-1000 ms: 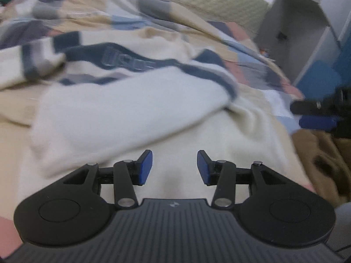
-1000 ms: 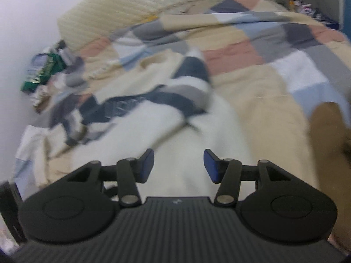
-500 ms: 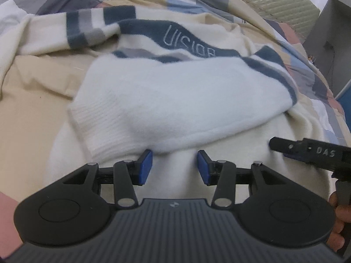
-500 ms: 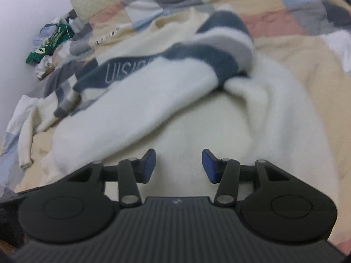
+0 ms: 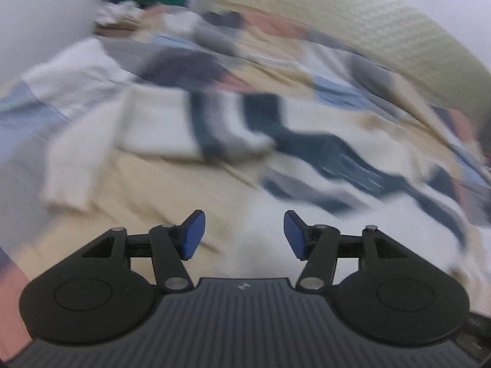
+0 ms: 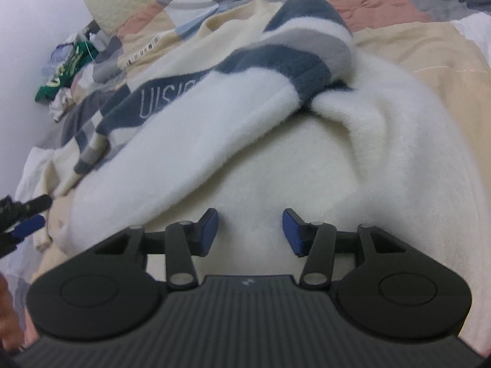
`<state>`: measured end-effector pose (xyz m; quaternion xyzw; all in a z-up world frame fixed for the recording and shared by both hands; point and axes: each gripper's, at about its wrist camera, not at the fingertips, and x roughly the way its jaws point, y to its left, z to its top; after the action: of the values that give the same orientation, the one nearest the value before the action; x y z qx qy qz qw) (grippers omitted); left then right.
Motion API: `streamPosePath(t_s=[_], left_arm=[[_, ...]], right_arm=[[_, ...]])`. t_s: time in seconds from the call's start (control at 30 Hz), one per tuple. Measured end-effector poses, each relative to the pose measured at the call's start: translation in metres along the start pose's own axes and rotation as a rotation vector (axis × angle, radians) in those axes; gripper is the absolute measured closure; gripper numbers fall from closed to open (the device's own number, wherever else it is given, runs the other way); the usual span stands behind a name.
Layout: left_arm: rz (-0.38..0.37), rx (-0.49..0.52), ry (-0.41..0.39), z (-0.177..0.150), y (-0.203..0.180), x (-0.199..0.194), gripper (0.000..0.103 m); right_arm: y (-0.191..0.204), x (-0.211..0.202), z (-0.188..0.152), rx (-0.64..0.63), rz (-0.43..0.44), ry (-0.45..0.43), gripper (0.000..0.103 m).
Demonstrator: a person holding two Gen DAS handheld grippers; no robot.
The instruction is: Fold large clothes
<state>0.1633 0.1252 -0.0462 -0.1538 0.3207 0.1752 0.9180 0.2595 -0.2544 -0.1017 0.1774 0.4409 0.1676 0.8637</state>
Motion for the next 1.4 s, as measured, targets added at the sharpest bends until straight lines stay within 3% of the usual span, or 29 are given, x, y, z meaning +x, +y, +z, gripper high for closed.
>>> streamPosePath(t_s=[0.13,0.2,0.33,0.5,0.57,0.67,0.73,0.77,0.93,1.07,1.23,1.4], left_arm=[[0.175,0.044,0.000,0.033,0.043,0.037,0.041],[0.228,0.043,0.031,0.042,0.066,0.058,0.041],[0.309,0.009,0.055,0.054,0.107,0.094,0.041],[0.313,0.083,0.058,0.050,0.118,0.115,0.041],[0.322,0.104,0.061,0.052,0.117,0.118,0.045],[0.334,0.140,0.077,0.056,0.119,0.117,0.069],[0.315,0.133,0.091,0.062,0.122,0.112,0.090],[0.309,0.118,0.102,0.064,0.124,0.110,0.094],[0.214,0.077,0.098,0.094,0.114,0.070,0.096],[0.095,0.081,0.067,0.130,0.089,0.020,0.096],[-0.018,0.105,-0.007,0.174,0.037,-0.048,0.096],[-0.084,0.226,-0.072,0.193,-0.048,-0.098,0.096]], right_arm=[[0.002,0.001,0.004,0.003,0.005,-0.019,0.052],[0.003,0.000,0.006,-0.007,0.004,-0.030,0.052],[0.006,-0.003,0.010,-0.019,0.004,-0.069,0.052],[0.015,-0.002,0.017,-0.080,-0.001,-0.128,0.052],[0.021,0.000,0.019,-0.116,-0.012,-0.153,0.052],[0.026,0.007,0.022,-0.162,-0.010,-0.165,0.052],[0.026,0.012,0.024,-0.170,-0.008,-0.164,0.052],[0.025,0.015,0.025,-0.160,-0.005,-0.158,0.052],[0.025,0.017,0.029,-0.131,0.003,-0.151,0.052],[0.025,0.012,0.027,-0.124,0.006,-0.152,0.052],[0.020,0.000,0.030,-0.091,0.009,-0.168,0.052],[0.011,-0.022,0.035,-0.017,0.087,-0.202,0.052]])
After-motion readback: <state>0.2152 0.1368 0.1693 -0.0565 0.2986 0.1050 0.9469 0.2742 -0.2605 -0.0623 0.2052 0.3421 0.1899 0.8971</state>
